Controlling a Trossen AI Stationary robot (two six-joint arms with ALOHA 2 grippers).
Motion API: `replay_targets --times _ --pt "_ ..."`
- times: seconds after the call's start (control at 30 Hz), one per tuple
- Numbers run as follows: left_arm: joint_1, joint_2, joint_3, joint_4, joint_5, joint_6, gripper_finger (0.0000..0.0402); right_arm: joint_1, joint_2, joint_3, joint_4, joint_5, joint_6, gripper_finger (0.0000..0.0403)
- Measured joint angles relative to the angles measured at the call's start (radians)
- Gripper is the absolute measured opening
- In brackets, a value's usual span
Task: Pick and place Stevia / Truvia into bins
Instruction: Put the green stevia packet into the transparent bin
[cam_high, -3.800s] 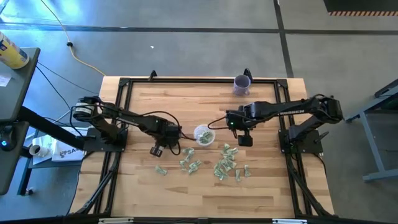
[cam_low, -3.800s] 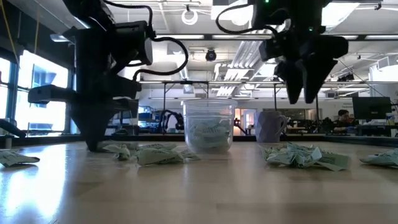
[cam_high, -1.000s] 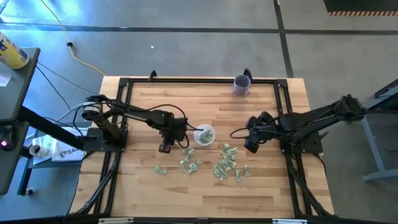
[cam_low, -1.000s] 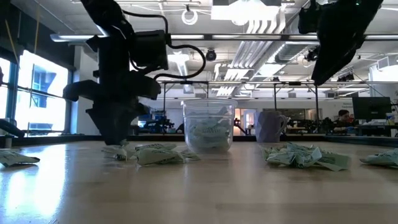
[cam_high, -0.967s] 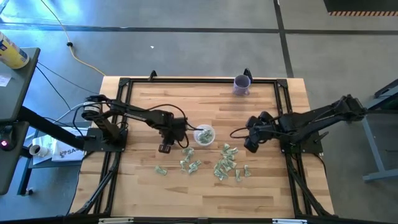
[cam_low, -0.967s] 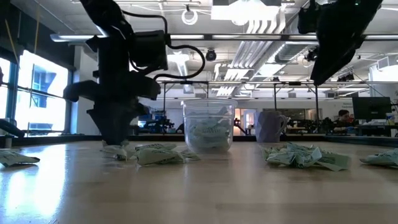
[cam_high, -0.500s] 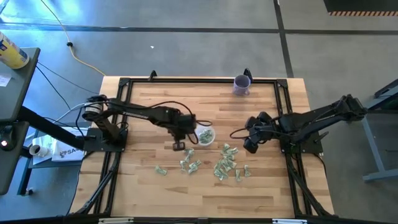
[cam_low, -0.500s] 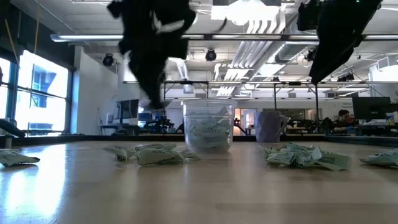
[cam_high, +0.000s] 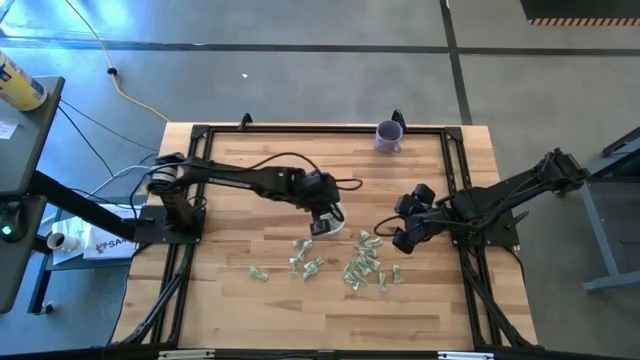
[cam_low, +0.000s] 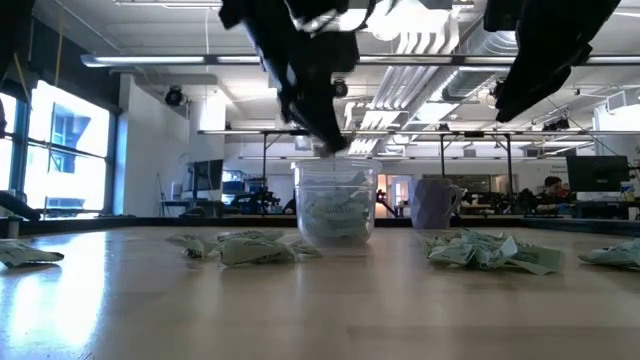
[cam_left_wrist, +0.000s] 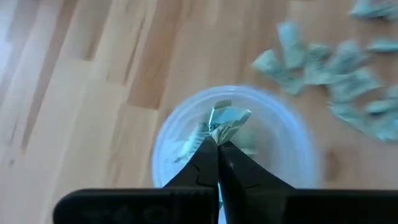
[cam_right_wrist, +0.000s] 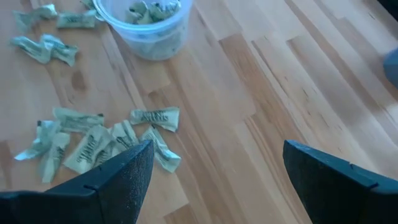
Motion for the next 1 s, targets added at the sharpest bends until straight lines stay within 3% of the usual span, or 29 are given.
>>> replay_targets --times 0.17,0.4,0.57,0.73,1.0 --pt "0.016 0.062 -0.001 -0.026 -0.027 -0.108 0.005 -0.002 0.0 0.0 0.008 -0.008 -0.005 0.0346" --pt "-0.001 0.03 0.065 -0.122 0.067 -0.207 0.0176 -0.009 0.017 0.0 0.064 -0.033 -0.153 0.0346" --pt "-0.029 -0.011 0.167 -0.413 0.069 -0.201 0.0241 -0.067 0.099 0.002 0.172 -0.164 -0.301 0.0346" --pt "-0.098 -0.104 0.136 -0.57 -0.02 -0.218 0.0245 -0.165 0.23 0.001 0.244 -0.302 -0.416 0.0346" --pt "-0.166 -0.288 -0.142 -0.529 -0.038 -0.484 0.0208 -0.248 0.39 0.006 0.368 -0.347 -0.819 0.0337"
